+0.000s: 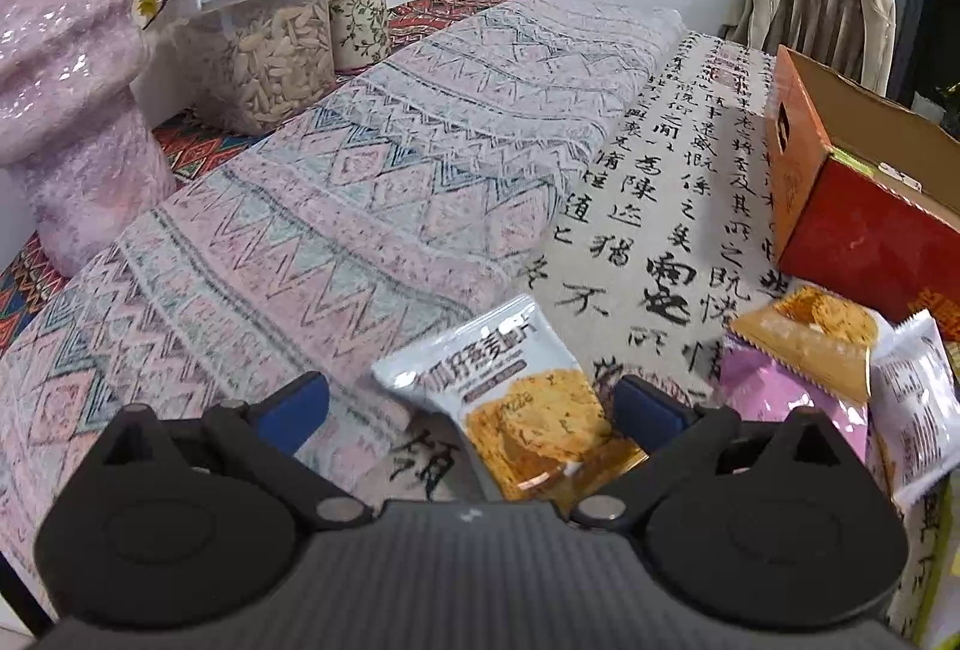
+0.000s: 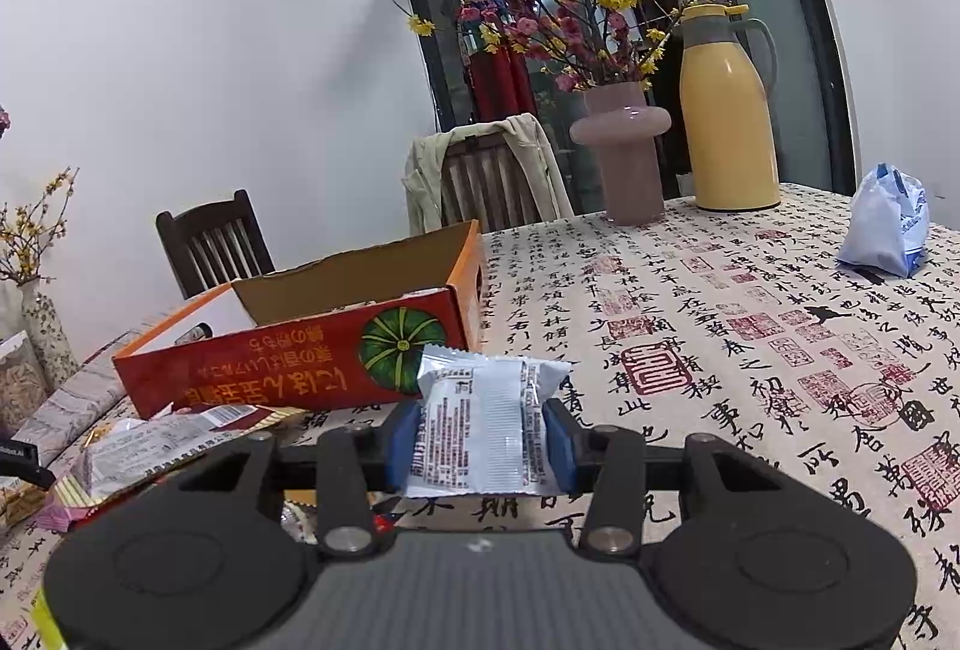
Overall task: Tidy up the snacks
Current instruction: 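Grasp the orange-white oat crisp packet with the left tool and lift it, then carry both packets into the cardboard box and open both tools to release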
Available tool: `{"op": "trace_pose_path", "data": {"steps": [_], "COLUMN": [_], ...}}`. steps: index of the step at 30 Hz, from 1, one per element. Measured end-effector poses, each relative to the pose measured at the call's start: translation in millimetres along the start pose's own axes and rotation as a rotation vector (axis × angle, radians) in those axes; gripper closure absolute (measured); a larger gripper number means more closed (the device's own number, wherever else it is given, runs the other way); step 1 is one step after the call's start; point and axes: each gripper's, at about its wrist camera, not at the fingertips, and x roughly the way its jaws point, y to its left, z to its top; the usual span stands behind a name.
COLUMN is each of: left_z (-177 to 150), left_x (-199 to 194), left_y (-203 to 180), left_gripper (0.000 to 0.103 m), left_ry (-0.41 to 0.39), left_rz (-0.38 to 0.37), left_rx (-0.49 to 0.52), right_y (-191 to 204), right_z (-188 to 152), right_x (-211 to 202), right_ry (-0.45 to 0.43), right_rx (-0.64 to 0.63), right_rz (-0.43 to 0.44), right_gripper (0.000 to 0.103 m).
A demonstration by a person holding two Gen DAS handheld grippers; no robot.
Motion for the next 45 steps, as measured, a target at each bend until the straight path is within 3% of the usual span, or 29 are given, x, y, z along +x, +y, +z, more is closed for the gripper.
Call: {"op": "trace_pose_path", "data": {"steps": [3, 8, 15, 20, 31, 45], "left_z": [-3.9, -5.1, -12.0, -5.6, 36.3, 80.3], "left_x": [-6.8, -18.5, -33.9, -57.5, -89.7, -65.3], "left_y": [-1.8, 1.5, 3.1, -6.8, -68.5, -151.0], "left_gripper": [0.014, 0.060, 0.062, 0.062, 0.062, 0.062], "left_ry": [-0.016, -0.055, -0.107, -0.193, -0.342, -0.344], "left_rz": [-0.005, -0.029, -0.111, -0.185, -0.361, -0.445], "left_rx": [0.006, 0.013, 0.027, 0.061, 0.155, 0.197], "right_y": [-0.3, -0.4, 1.1, 2.8, 37.6, 82.0], "right_z": [-0.1, -0.1, 0.0, 4.6, 65.1, 107.6], "right_x": [-0.5, -1.5, -2.2, -6.8, 0.1, 82.0], "right_ry": [-0.001, -0.003, -0.007, -0.010, -0.114, -0.062], "right_rx": [0.000, 0.001, -0.003, -0.013, -0.106, -0.200], "right_rz": [0.004, 0.006, 0.007, 0.024, 0.070, 0.069], "right_gripper": [0.059, 0.059, 0.059, 0.059, 0.059, 0.059]}}
